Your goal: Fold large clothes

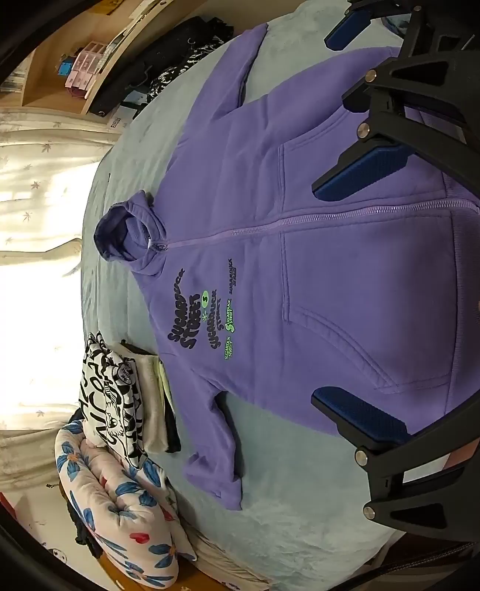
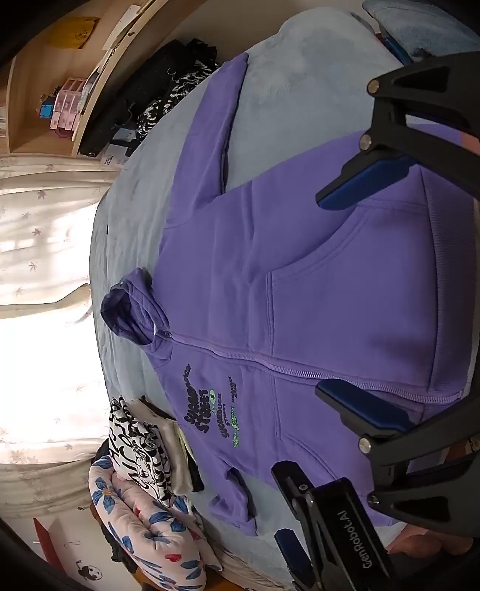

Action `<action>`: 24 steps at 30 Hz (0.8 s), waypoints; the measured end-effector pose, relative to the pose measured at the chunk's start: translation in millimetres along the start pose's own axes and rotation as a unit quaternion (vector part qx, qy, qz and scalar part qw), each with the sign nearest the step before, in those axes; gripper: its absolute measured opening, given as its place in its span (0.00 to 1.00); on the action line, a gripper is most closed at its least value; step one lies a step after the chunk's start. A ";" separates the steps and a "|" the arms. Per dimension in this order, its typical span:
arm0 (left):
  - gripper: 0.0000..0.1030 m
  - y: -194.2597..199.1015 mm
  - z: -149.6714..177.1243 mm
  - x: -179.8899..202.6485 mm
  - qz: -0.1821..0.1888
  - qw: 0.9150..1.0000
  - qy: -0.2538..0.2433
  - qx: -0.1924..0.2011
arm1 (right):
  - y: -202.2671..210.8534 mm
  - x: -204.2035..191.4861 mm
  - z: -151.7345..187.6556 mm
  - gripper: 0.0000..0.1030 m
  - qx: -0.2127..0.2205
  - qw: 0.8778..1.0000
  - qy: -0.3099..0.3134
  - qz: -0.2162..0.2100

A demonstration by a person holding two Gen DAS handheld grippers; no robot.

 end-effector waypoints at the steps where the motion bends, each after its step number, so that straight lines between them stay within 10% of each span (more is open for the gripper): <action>1: 0.97 0.1 -0.1 0.0 0.000 1.000 0.001 0.001 | 0.1 0.3 0.1 0.91 0.001 1.000 -0.001 0.000; 24: 0.97 2.9 2.1 3.0 0.003 1.000 0.001 0.007 | 2.8 9.1 -0.8 0.91 0.016 1.000 -0.022 0.011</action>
Point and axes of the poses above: each gripper's, at about its wrist camera, not at the fingertips, and y roughly against the way its jaws point, x to its right, z to its underside, the point moved 2 cm from there along -y, roughly the way its jaws point, and after that the axes turned 2 degrees about y, right-handed, at the moved point
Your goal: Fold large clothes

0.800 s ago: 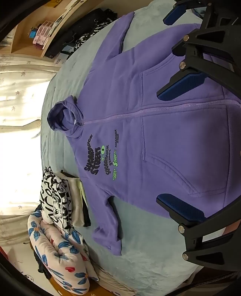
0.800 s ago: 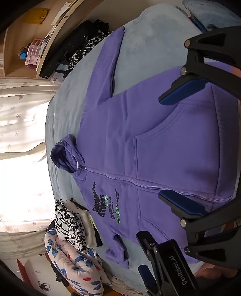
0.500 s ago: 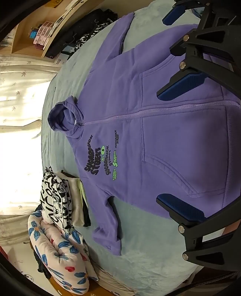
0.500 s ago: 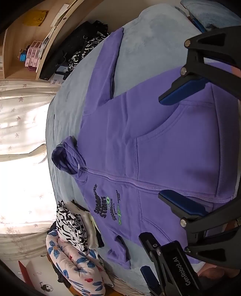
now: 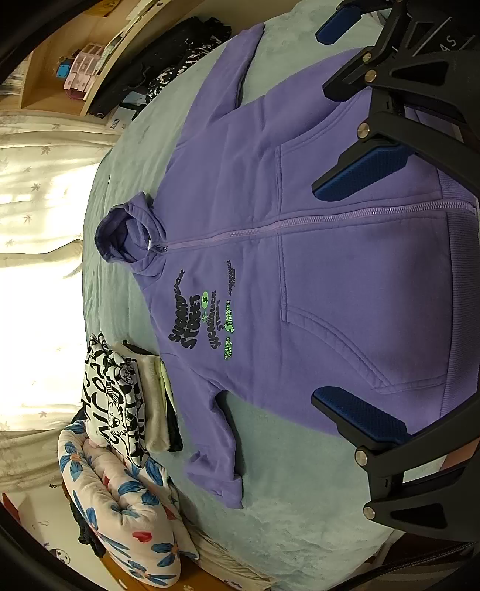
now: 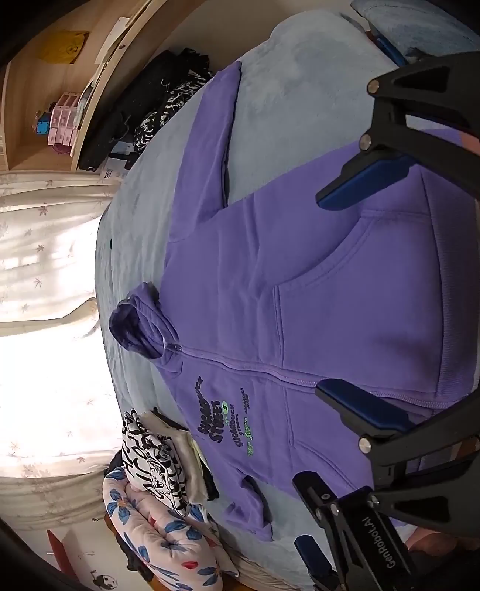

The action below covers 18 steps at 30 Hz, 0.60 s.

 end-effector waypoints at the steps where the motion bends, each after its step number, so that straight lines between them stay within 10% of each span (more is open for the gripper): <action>1: 0.97 0.2 0.2 0.2 0.000 1.000 0.000 -0.001 | 0.0 0.0 -0.2 0.91 0.000 1.000 0.001 0.000; 18: 0.97 0.3 2.2 4.5 -0.001 1.000 -0.002 -0.002 | -2.2 4.4 -2.9 0.91 0.000 1.000 -0.007 -0.002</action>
Point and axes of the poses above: each gripper's, at about its wrist camera, not at the fingertips, and y roughly against the way its jaws point, x to its right, z to its underside, the point moved 2 cm from there along -y, roughly the way its jaws point, and after that the axes turned 2 degrees about y, right-handed, at the moved point
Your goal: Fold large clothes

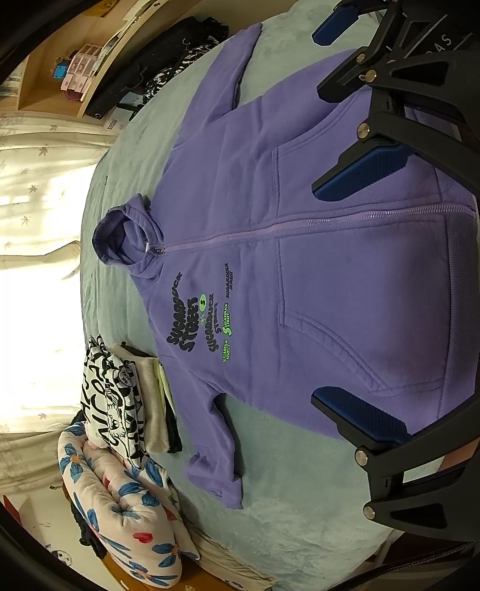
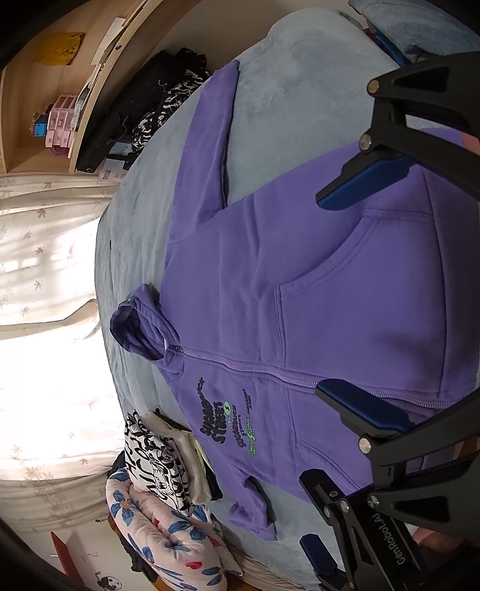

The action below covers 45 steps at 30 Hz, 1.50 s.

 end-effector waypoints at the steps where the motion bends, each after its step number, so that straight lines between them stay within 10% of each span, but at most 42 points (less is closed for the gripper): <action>1: 0.97 0.1 0.1 0.0 0.001 1.000 0.001 -0.001 | 0.1 0.5 -0.1 0.91 0.000 1.000 0.000 0.000; 45: 0.97 0.6 -0.4 -2.4 -0.002 1.000 0.001 -0.018 | 7.7 -2.3 -1.3 0.91 0.009 1.000 0.005 0.004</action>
Point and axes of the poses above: each gripper's, at about its wrist camera, not at the fingertips, and y roughly against the way its jaws point, x to its right, z to its underside, the point moved 2 cm from there along -y, roughly the way its jaws point, and after that the axes turned 2 degrees about y, right-handed, at the moved point
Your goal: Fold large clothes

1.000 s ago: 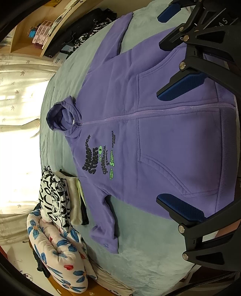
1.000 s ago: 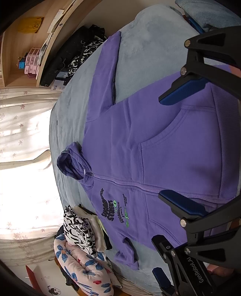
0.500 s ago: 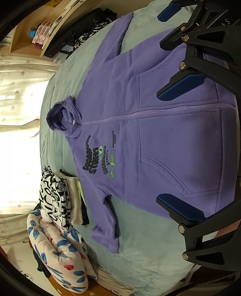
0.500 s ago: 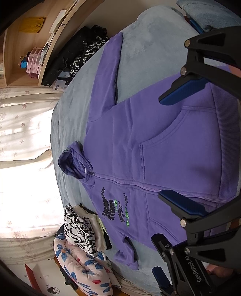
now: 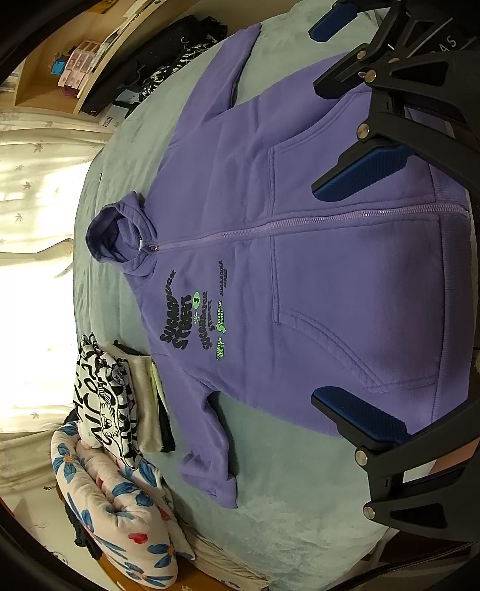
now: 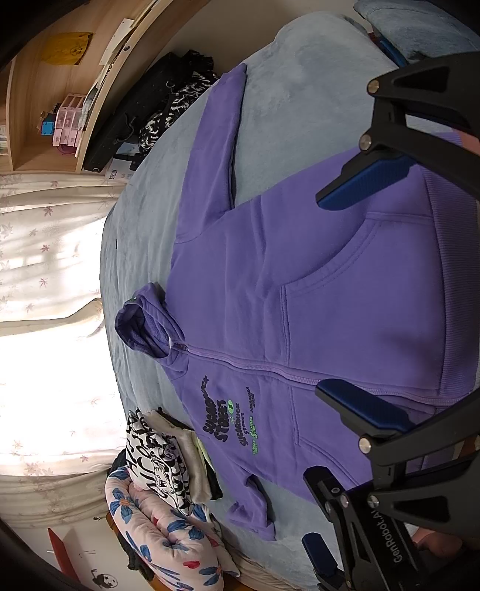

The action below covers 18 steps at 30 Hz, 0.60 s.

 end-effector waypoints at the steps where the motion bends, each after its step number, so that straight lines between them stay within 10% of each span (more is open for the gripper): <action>1: 0.97 0.0 0.0 -0.2 0.000 1.000 0.000 0.001 | -0.1 -0.1 0.0 0.91 0.000 1.000 0.000 0.000; 18: 0.97 -9.1 -9.1 2.5 0.007 1.000 -0.003 -0.002 | -1.6 1.6 -2.8 0.91 -0.001 1.000 -0.001 -0.001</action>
Point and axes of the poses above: each gripper's, at about its wrist camera, not at the fingertips, and y roughly against the way its jaws point, x to its right, z to its underside, the point moved 2 cm from there along -y, roughly the way its jaws point, and after that the axes turned 2 degrees about y, right-handed, at the moved point
